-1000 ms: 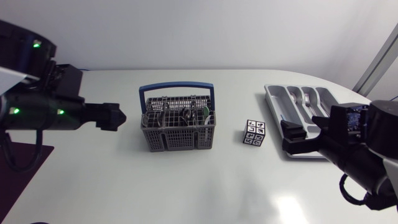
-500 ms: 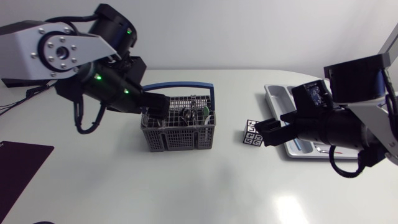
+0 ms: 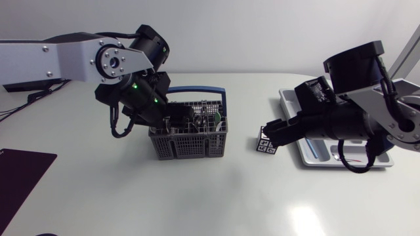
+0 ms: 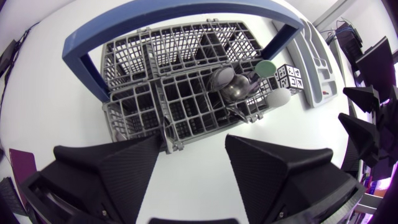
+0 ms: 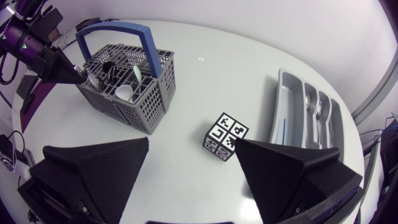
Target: Transfer all utensils from the basket to the drawer tray.
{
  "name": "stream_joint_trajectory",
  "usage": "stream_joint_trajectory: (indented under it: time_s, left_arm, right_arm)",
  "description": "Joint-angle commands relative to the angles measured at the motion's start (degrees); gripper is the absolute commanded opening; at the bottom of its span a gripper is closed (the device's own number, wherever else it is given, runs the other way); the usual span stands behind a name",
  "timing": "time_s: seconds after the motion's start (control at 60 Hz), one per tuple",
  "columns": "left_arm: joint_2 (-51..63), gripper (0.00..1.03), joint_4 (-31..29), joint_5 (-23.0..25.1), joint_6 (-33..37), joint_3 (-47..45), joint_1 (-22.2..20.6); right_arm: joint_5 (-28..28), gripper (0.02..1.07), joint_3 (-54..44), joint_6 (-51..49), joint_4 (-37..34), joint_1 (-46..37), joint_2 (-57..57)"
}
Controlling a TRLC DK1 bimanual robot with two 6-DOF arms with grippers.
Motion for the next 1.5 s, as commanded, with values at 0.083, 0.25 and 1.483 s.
stream_joint_trajectory:
  time_s: [0.083, 0.25, 1.483]
  left_arm:
    - [2.5, 0.54, -0.7, 0.6, -2.7, 2.5, 1.5]
    - [2.6, 0.39, -0.6, 0.6, -3.6, 2.2, 1.9]
    - [-7.2, 0.04, 0.0, 10.7, -3.4, 2.7, 6.8]
  right_arm:
    - [0.1, 1.02, 1.0, -0.6, 0.1, 0.7, 1.2]
    - [0.2, 1.02, 0.5, -0.7, 0.6, 0.9, 1.2]
    - [1.1, 1.02, -0.2, -1.6, -0.2, 3.7, -0.9]
